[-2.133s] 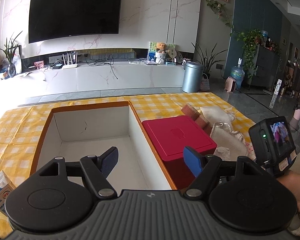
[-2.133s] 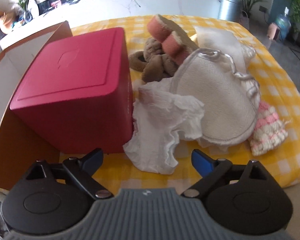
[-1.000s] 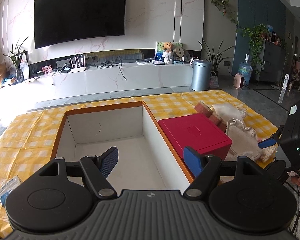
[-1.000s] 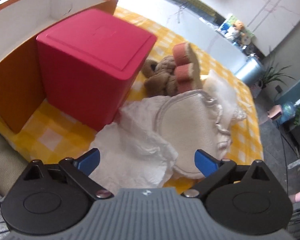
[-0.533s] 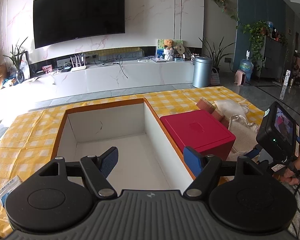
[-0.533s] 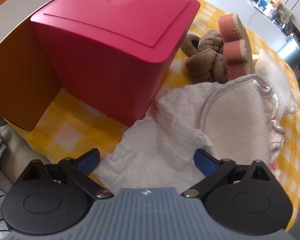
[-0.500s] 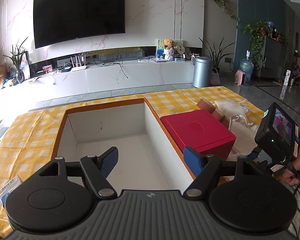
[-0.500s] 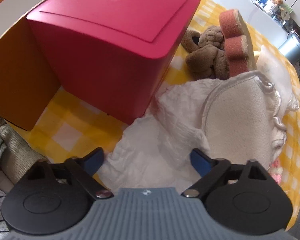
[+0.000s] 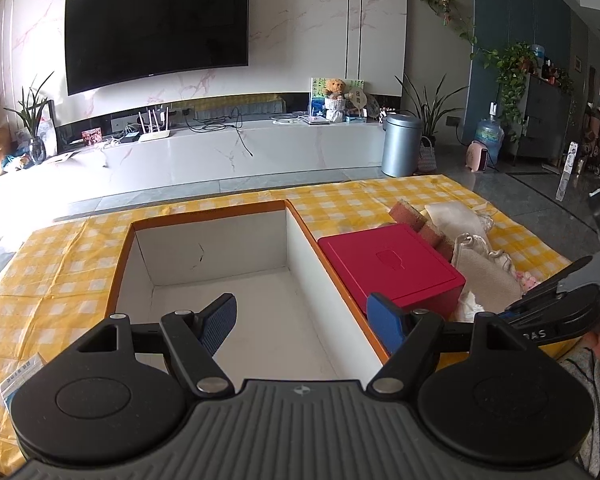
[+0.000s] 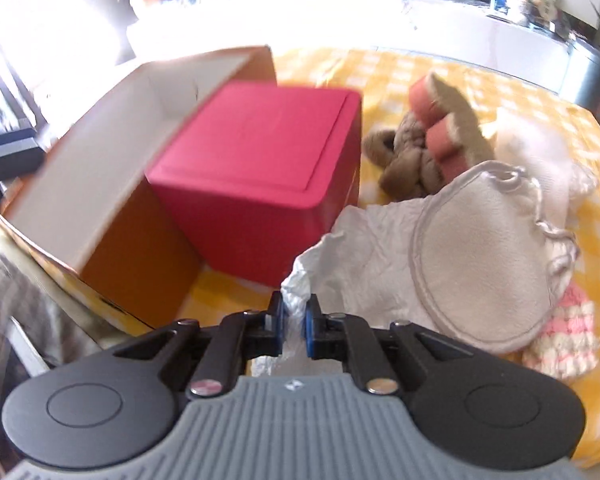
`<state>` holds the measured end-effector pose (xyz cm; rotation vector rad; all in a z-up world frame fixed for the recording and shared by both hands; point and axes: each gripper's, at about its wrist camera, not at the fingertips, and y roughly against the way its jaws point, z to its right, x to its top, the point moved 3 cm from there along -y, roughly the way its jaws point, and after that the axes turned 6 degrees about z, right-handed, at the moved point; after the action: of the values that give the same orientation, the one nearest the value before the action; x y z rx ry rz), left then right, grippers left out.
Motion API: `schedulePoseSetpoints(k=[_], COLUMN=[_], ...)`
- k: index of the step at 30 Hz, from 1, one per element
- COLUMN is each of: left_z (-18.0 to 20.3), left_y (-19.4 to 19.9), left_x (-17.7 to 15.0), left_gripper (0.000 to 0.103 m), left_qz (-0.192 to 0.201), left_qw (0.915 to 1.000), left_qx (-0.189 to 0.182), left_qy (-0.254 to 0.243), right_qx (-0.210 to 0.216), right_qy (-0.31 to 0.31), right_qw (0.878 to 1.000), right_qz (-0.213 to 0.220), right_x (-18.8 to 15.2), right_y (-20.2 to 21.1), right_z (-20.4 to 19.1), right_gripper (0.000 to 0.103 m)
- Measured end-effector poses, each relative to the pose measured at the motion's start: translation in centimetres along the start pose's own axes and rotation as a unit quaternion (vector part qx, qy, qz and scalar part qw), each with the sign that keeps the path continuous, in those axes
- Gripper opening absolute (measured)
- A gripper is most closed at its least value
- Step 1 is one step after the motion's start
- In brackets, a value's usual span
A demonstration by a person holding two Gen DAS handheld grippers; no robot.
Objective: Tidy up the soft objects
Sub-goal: 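Close the right gripper on the white diaper and lift it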
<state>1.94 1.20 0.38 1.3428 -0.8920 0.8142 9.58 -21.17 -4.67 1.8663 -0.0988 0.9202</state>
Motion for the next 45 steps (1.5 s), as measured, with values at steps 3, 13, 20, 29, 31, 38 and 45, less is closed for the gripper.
schedulePoseSetpoints(k=[3, 13, 20, 29, 31, 38, 45], left_z=[-0.1, 0.5, 0.4, -0.2, -0.3, -0.3, -0.1], left_y=[0.2, 1.2, 0.8, -0.1, -0.2, -0.3, 0.1], left_x=[0.6, 1.8, 1.3, 0.3, 0.0, -0.5, -0.3], left_gripper=[0.087, 0.087, 0.087, 0.087, 0.087, 0.087, 0.087], left_qz=[0.001, 0.009, 0.003, -0.011, -0.016, -0.024, -0.025], left_qw=[1.0000, 1.0000, 1.0000, 0.9999, 0.9998, 0.9997, 0.9996], left_qx=[0.000, 0.001, -0.001, -0.001, -0.002, -0.001, -0.002], left_qy=[0.005, -0.002, 0.005, 0.011, 0.010, 0.010, 0.009], right_qx=[0.027, 0.107, 0.038, -0.057, -0.055, -0.055, -0.121], right_qy=[-0.030, -0.111, -0.079, -0.055, -0.045, 0.007, 0.050], right_qw=[0.998, 0.974, 0.993, 0.996, 0.997, 0.997, 0.988], right_qz=[0.050, 0.164, 0.074, -0.034, -0.033, -0.058, -0.088], right_x=[0.3, 2.5, 2.0, 1.5, 2.0, 0.9, -0.6], right_y=[3.5, 13.5, 8.8, -2.6, -3.5, -3.2, -6.3], right_z=[0.1, 0.2, 2.4, 6.9, 7.1, 5.8, 3.4], right_gripper=[0.008, 0.008, 0.008, 0.021, 0.036, 0.083, 0.065])
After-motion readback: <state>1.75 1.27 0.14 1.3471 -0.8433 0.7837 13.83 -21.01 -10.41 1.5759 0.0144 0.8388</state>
